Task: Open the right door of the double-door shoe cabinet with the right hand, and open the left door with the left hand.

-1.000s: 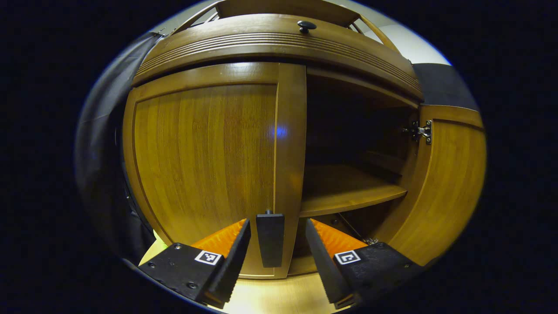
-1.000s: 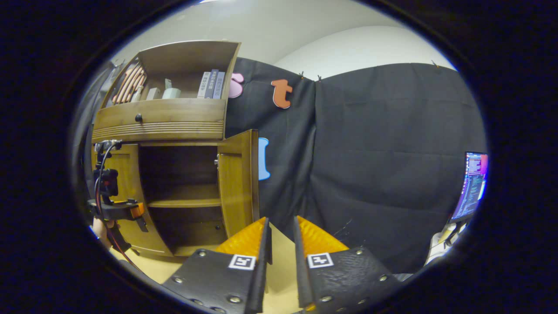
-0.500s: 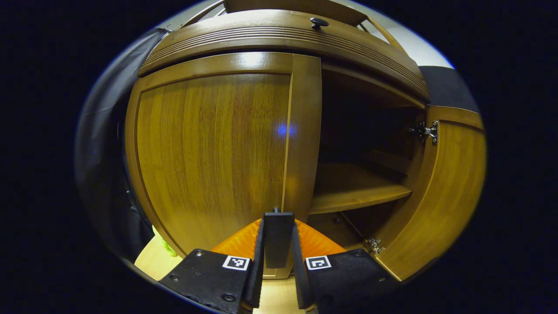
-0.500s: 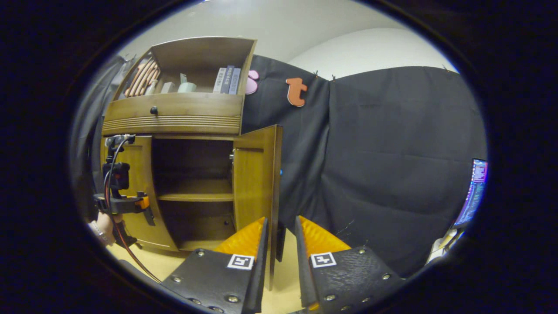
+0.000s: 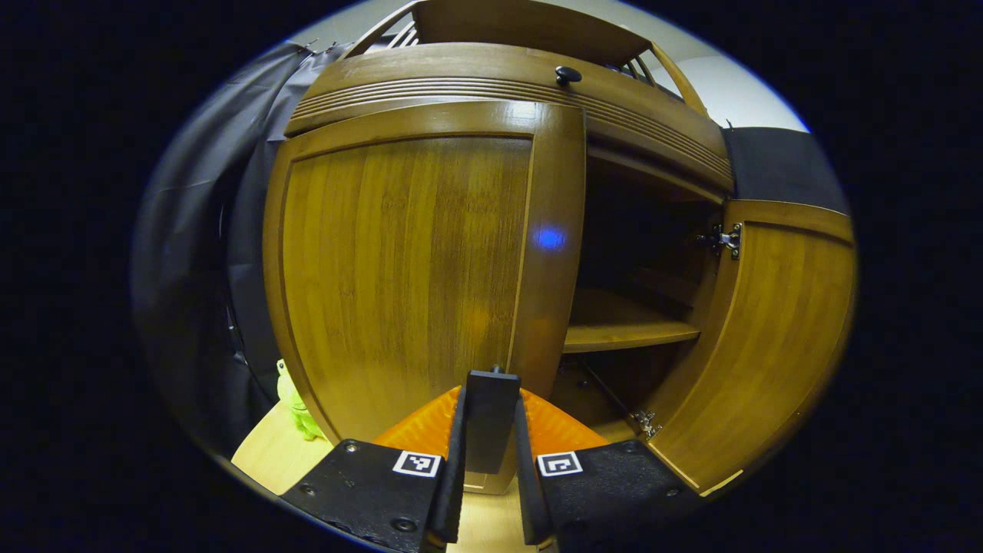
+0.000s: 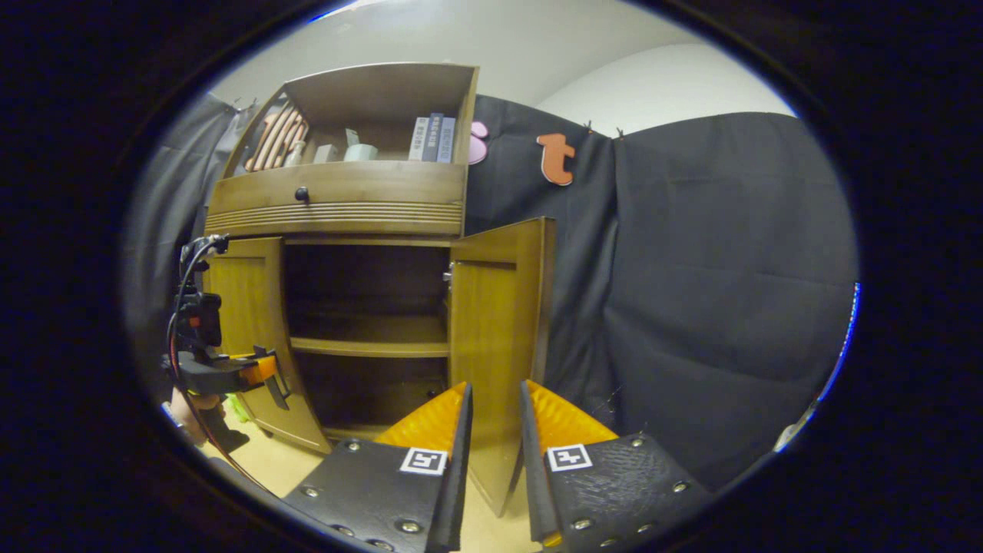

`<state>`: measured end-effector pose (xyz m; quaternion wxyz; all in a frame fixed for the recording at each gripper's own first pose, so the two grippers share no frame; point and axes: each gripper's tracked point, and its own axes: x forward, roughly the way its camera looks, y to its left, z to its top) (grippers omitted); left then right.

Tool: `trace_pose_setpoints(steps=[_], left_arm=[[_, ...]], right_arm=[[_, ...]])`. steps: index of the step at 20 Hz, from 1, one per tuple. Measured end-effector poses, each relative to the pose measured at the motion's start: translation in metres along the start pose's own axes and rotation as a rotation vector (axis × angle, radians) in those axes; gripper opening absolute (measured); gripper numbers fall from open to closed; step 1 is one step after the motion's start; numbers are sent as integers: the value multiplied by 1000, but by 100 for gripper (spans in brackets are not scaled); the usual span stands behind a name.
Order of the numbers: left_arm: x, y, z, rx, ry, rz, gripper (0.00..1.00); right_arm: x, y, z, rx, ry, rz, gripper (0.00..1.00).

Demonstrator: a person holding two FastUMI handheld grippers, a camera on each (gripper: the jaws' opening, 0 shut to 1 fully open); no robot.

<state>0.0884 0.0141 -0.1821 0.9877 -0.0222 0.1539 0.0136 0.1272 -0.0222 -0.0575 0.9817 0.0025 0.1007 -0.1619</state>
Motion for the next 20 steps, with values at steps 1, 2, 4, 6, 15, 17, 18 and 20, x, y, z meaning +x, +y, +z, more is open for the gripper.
trace_pose_setpoints(steps=[1,2,4,6,15,17,18,20], left_arm=[[-6,1,-1,-5,-2,3,32],[-10,3,-1,-10,-2,6,32],[-23,7,-2,-20,-4,14,32],[-35,12,-4,-29,-7,21,35],[-78,31,-9,-83,2,52,28],[-84,35,-11,-87,11,54,24],[-88,37,-11,-86,12,56,22],[-94,41,-12,-85,14,64,24]], right_arm=[[6,12,1,-4,1,19,33],[9,19,2,-8,3,39,33],[11,31,2,-17,6,76,33],[12,43,1,-21,7,113,33],[15,96,-12,-13,30,270,33],[18,108,-14,-11,34,304,33],[18,113,-14,-10,35,319,33],[16,124,-18,-4,39,351,33]])
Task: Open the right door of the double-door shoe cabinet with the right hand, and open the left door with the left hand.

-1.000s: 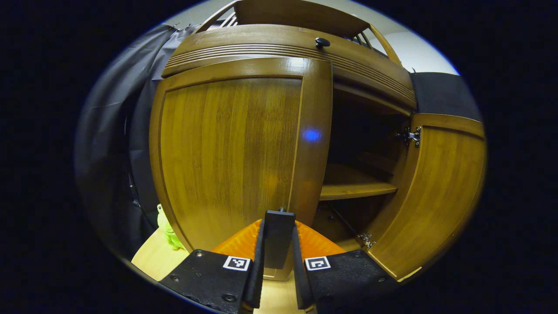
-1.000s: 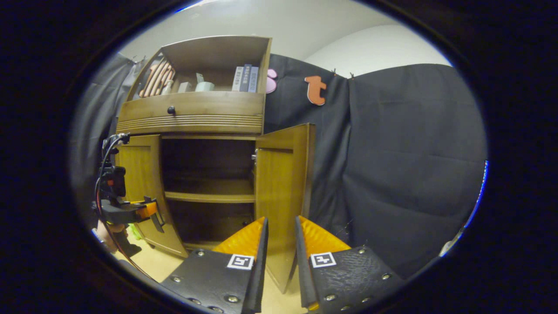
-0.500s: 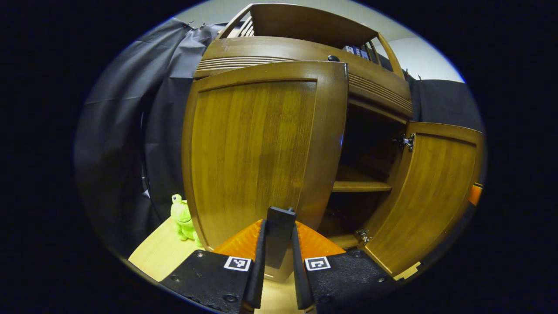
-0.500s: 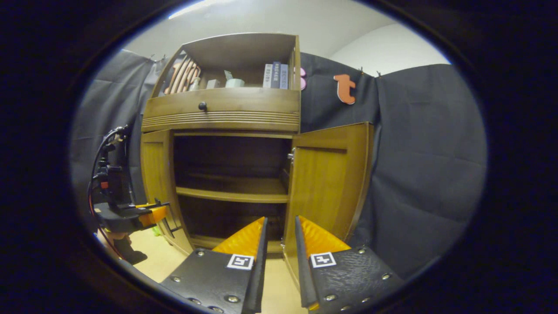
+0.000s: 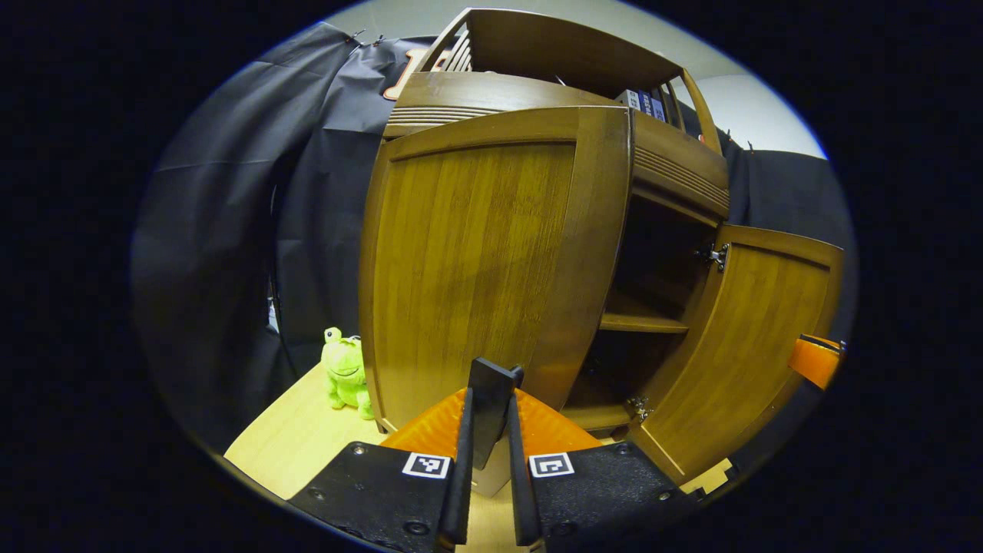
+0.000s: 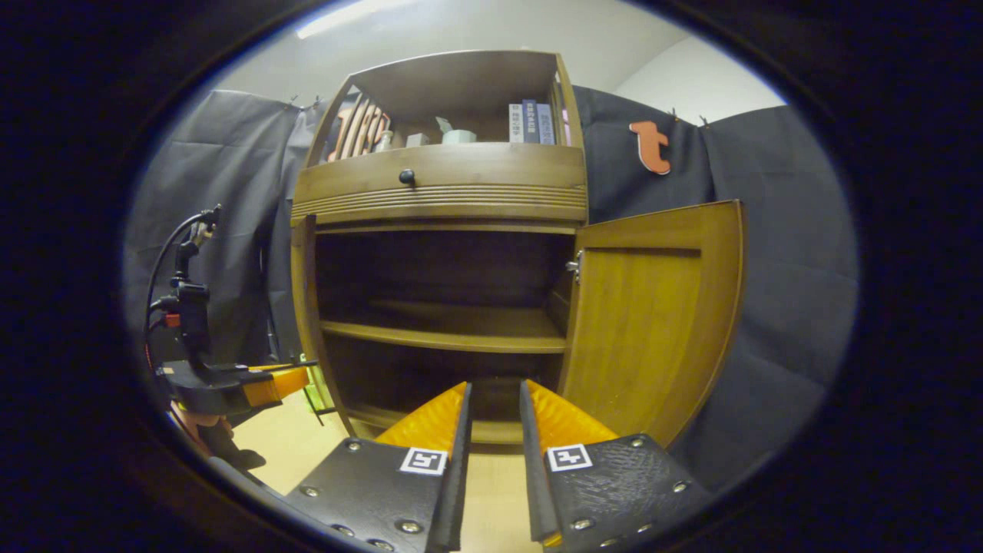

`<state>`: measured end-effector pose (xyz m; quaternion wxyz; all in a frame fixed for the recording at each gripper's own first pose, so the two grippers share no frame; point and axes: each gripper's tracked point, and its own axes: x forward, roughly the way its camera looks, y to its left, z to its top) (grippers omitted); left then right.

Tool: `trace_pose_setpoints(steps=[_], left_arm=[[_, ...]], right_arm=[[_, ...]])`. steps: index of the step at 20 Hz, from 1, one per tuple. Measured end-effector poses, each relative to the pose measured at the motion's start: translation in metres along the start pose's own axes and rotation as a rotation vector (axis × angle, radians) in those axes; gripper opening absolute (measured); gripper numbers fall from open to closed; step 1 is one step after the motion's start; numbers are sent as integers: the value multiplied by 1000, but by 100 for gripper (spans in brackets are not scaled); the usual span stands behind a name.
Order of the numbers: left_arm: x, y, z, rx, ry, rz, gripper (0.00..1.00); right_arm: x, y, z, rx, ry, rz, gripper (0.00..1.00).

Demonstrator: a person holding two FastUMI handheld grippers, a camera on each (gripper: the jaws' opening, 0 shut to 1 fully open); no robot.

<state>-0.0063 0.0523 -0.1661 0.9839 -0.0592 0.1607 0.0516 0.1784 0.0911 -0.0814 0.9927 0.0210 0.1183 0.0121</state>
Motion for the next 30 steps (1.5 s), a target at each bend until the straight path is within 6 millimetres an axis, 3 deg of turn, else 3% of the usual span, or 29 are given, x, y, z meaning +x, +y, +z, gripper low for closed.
trace_pose_setpoints(steps=[9,25,28,29,30], left_arm=[[-27,25,0,5,0,58,22],[-67,93,12,0,-27,204,25],[-71,107,14,15,-27,252,9],[-74,112,15,22,-29,266,25],[-75,117,16,18,-29,273,17]], right_arm=[[13,40,-8,0,21,106,33],[21,71,-14,9,41,187,34],[22,74,-15,13,43,194,33],[22,74,-16,13,44,196,34],[22,75,-17,13,45,198,34]])
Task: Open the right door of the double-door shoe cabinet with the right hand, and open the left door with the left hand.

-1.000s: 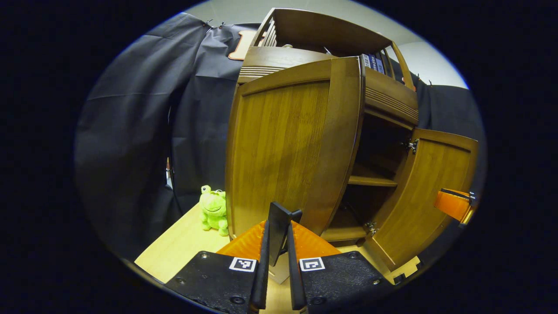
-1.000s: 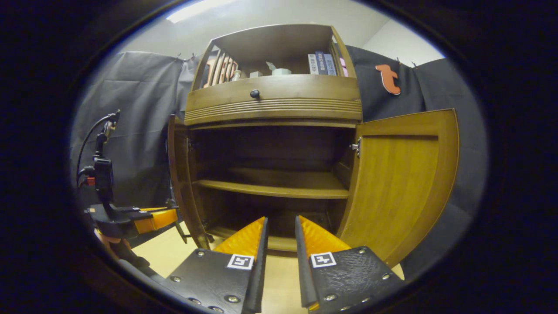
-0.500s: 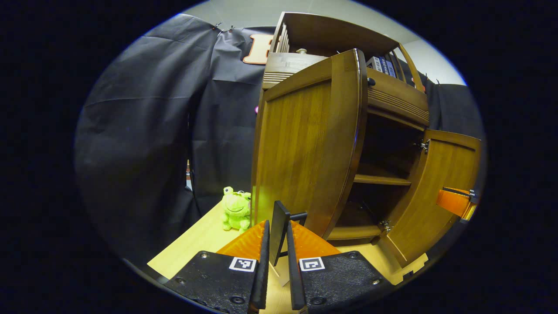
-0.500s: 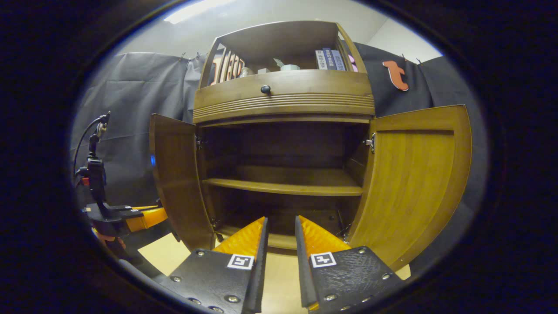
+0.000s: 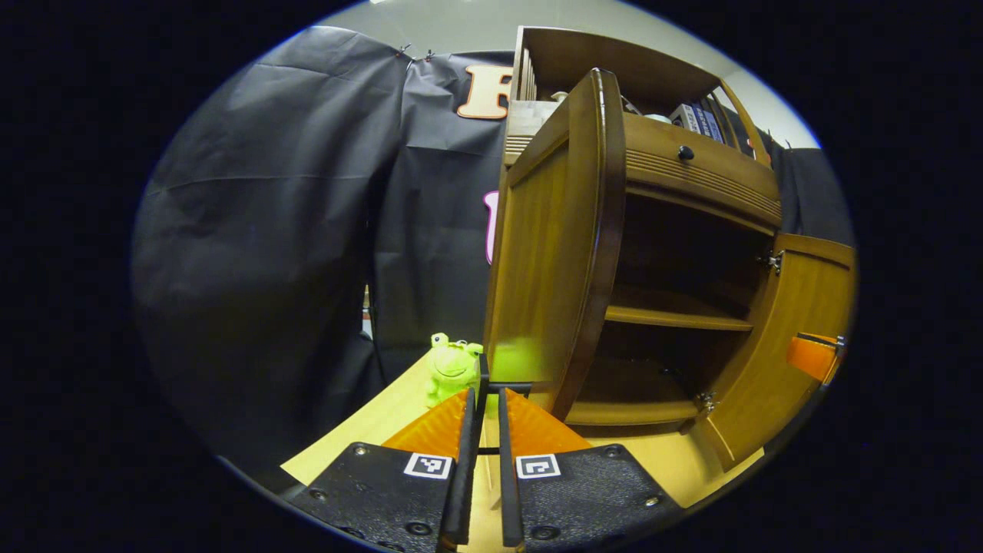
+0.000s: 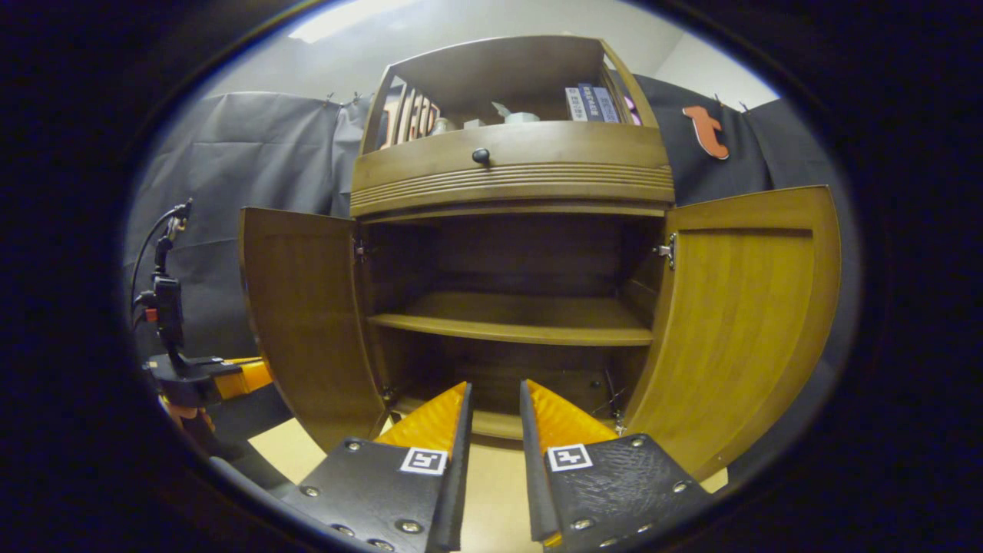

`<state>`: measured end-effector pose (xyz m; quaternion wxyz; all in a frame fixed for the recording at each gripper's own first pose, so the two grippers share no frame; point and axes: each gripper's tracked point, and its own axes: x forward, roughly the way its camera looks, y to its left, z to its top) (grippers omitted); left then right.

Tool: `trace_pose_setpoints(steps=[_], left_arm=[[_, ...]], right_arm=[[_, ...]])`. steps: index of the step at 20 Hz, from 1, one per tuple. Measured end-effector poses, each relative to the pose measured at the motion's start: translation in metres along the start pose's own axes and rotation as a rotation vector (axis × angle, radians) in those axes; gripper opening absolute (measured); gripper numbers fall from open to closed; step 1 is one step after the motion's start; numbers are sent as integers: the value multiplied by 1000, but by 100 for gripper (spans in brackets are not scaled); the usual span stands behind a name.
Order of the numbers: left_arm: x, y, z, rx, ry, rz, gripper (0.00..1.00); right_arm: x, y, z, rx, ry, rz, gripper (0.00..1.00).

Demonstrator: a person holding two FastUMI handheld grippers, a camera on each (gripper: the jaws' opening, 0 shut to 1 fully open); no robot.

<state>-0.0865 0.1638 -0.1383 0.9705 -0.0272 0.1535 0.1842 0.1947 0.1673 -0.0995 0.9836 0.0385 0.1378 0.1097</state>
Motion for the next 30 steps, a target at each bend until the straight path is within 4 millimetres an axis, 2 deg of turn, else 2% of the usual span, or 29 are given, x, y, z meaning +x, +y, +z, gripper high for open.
trace_pose_setpoints(steps=[4,10,11,12,15,16,17,20,24,25,26,27,28,29,30], left_arm=[[-6,25,-2,-19,7,65,17],[-15,73,0,-49,-1,183,17],[-17,81,1,-53,-2,205,9],[-19,89,1,-57,-5,227,17],[-20,98,3,-95,-11,248,17],[-21,99,4,-101,-16,261,9],[-24,100,5,-99,-24,278,17],[-35,102,21,-74,-82,340,17],[-46,92,55,-51,-169,347,16],[-48,89,65,-43,-189,345,8],[-49,86,75,-38,-213,337,9],[-50,79,85,-35,-236,319,17],[-51,71,94,-31,-253,302,17],[-52,64,103,-24,-273,286,9],[-52,57,111,-14,-290,271,24]], right_arm=[[3,2,-3,7,8,7,33],[10,5,-4,16,15,23,33],[11,6,-4,18,17,27,33],[12,8,-5,20,18,30,33],[16,9,-4,20,20,35,33],[17,9,-4,18,21,35,33],[18,8,-4,18,22,33,33],[21,3,-1,21,17,15,34],[22,-4,0,25,12,-10,34],[22,-7,3,21,5,-18,33],[22,-8,4,18,-2,-25,33],[21,-11,8,16,-11,-31,34],[20,-12,11,14,-22,-38,34],[19,-14,17,10,-35,-44,33],[17,-15,22,6,-50,-51,33]])
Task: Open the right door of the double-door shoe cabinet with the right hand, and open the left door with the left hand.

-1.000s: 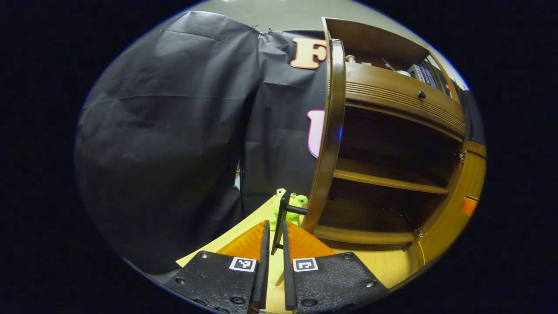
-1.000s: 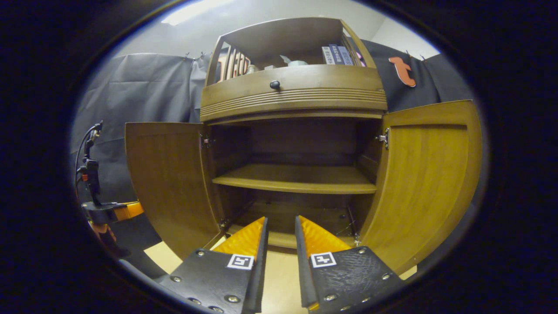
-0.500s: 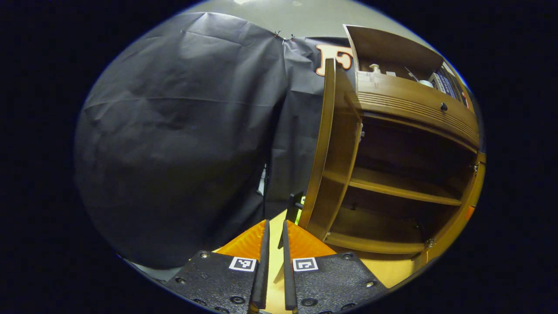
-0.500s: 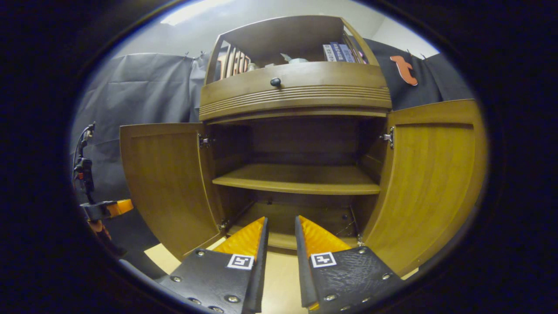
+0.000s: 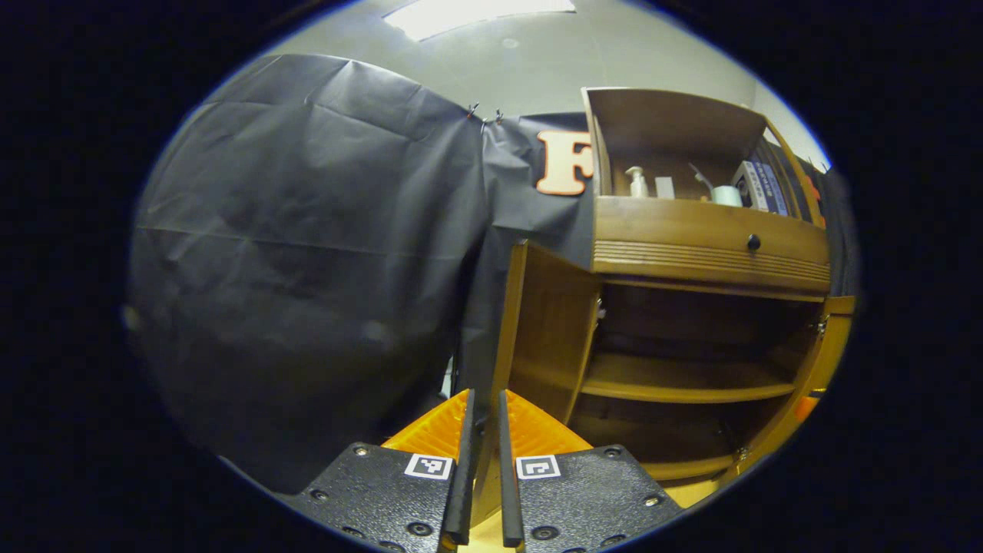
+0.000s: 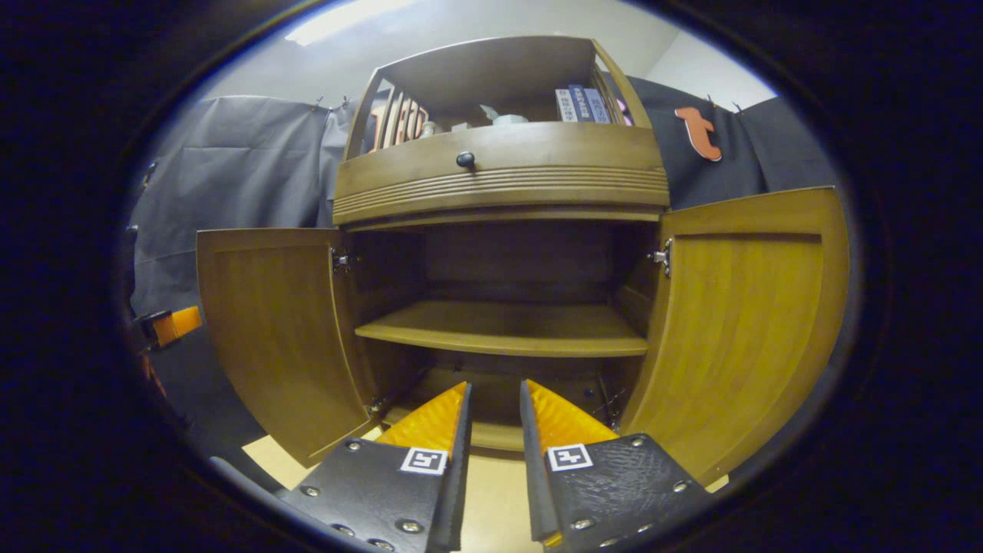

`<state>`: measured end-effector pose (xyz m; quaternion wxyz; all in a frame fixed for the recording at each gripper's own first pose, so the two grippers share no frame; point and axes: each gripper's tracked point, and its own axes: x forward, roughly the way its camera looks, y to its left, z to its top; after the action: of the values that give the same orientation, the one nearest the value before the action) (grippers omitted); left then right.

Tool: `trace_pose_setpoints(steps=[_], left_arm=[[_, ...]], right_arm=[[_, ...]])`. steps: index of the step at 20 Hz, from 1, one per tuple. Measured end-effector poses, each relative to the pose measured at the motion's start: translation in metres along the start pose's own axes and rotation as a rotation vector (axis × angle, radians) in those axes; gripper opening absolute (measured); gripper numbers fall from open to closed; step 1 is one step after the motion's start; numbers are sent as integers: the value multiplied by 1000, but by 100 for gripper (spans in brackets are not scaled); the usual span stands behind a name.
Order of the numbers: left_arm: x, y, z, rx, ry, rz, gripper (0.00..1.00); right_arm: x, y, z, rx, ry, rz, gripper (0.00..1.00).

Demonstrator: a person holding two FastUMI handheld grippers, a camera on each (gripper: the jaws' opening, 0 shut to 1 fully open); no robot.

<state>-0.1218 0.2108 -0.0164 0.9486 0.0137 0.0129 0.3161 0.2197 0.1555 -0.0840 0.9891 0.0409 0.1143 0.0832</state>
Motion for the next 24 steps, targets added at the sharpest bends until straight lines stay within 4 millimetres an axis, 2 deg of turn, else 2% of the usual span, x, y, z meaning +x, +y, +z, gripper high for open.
trace_pose_setpoints(steps=[1,2,3,4,5,6,7,8,9,10,13,14,16,17,18,19,20,21,23,24], left_arm=[[2,-8,9,7,-19,-19,9],[0,-16,16,16,-36,-39,9],[-1,-24,23,25,-53,-63,9],[-2,-35,30,33,-68,-89,9],[-1,-46,36,36,-80,-116,9],[-2,-58,40,36,-89,-149,16],[-2,-71,44,32,-98,-181,24],[-3,-84,46,28,-102,-214,9],[-5,-96,47,23,-106,-246,9],[-7,-110,48,18,-108,-279,16],[-13,-149,47,6,-102,-379,16],[-15,-163,46,0,-97,-412,20],[-19,-190,41,-5,-67,-480,16],[-23,-200,38,-6,-54,-510,9],[-25,-212,38,-11,-47,-541,16],[-31,-224,37,-18,-39,-577,16],[-36,-235,36,-19,-26,-615,16],[-40,-243,37,-23,-21,-643,17],[-47,-256,40,-37,-20,-687,17],[-49,-262,41,-41,-19,-709,16]], right_arm=[[-1,-2,8,-3,-18,-7,29],[-3,-3,14,-6,-38,-14,29],[-5,-5,23,-9,-57,-21,34],[-7,-5,30,-11,-75,-26,33],[-9,-7,37,-12,-93,-29,29],[-12,-7,44,-12,-110,-33,34],[-14,-8,51,-12,-125,-36,34],[-17,-8,58,-13,-140,-40,33],[-19,-9,64,-14,-155,-44,33],[-22,-10,70,-16,-168,-49,33],[-31,-13,86,-22,-200,-66,33],[-33,-14,89,-23,-206,-72,33],[-37,-15,94,-19,-211,-82,33],[-39,-16,95,-16,-210,-87,33],[-41,-18,96,-14,-208,-94,33],[-43,-19,97,-12,-206,-101,33],[-44,-20,97,-9,-203,-109,33],[-47,-20,98,-8,-201,-117,39],[-51,-23,100,-14,-202,-136,34],[-52,-23,102,-18,-204,-144,39]])
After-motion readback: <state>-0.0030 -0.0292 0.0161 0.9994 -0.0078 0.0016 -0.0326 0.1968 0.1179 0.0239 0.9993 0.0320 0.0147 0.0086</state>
